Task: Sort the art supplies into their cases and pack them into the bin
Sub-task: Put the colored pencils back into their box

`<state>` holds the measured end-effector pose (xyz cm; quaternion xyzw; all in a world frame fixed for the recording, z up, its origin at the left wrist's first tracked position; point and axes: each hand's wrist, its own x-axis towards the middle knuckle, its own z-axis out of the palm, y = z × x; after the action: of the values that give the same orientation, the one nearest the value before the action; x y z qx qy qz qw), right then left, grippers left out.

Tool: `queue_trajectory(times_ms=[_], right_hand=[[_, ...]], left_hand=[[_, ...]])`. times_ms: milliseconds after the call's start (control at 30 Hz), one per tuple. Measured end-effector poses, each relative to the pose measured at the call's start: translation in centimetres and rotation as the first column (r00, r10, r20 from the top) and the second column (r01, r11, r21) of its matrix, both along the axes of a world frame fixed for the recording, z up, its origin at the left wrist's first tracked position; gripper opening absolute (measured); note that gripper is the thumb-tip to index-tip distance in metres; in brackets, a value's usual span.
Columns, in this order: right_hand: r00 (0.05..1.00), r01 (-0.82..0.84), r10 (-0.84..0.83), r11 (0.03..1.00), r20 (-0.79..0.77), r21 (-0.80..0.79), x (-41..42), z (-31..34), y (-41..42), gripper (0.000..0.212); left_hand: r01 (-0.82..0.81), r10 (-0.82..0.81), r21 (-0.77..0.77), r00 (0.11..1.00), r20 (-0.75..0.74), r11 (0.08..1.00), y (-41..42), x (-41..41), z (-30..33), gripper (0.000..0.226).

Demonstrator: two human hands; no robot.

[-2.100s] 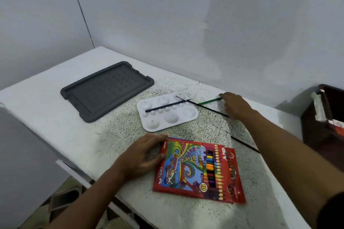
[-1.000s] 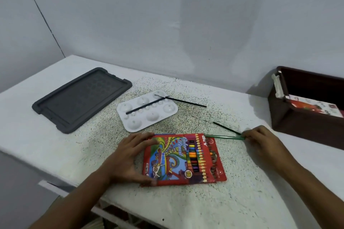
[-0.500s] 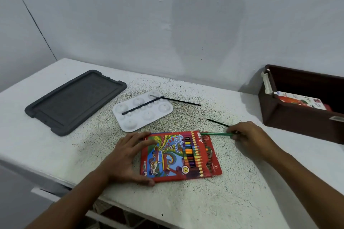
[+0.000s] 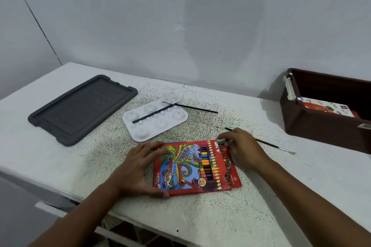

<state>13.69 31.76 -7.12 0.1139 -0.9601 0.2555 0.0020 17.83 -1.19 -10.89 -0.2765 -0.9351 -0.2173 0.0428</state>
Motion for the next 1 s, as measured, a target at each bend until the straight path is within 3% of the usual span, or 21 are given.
queue_trajectory(times_ms=[367,500,600,767,1000], right_hand=[[0.999,-0.041,0.043,0.996,-0.029,0.079,0.4,0.5,-1.6,0.036],[0.996,-0.080,0.083,0.994,-0.038,0.080,0.3,0.9,-2.2,0.035],[0.997,-0.052,0.059,0.989,-0.046,0.135,-1.1,1.3,-2.6,0.036],[0.989,-0.125,0.139,0.969,-0.051,0.211,-5.9,2.1,-6.6,0.039],[0.949,-0.278,0.311,0.900,-0.050,0.336,-11.2,1.8,-13.8,0.053]], left_hand=[[0.007,-0.007,0.025,1.000,0.015,1.000,-0.2,-0.2,-0.3,0.099],[-0.021,0.022,0.088,1.000,-0.021,0.996,-0.3,-0.5,-0.8,0.092],[-0.106,0.102,0.169,0.994,0.037,0.980,-0.3,-0.5,-1.1,0.079],[-0.141,0.171,0.226,0.978,-0.123,0.964,-0.3,-1.1,-1.4,0.052],[-0.156,0.194,0.212,0.966,-0.172,0.965,-0.2,-1.0,-1.2,0.045]])
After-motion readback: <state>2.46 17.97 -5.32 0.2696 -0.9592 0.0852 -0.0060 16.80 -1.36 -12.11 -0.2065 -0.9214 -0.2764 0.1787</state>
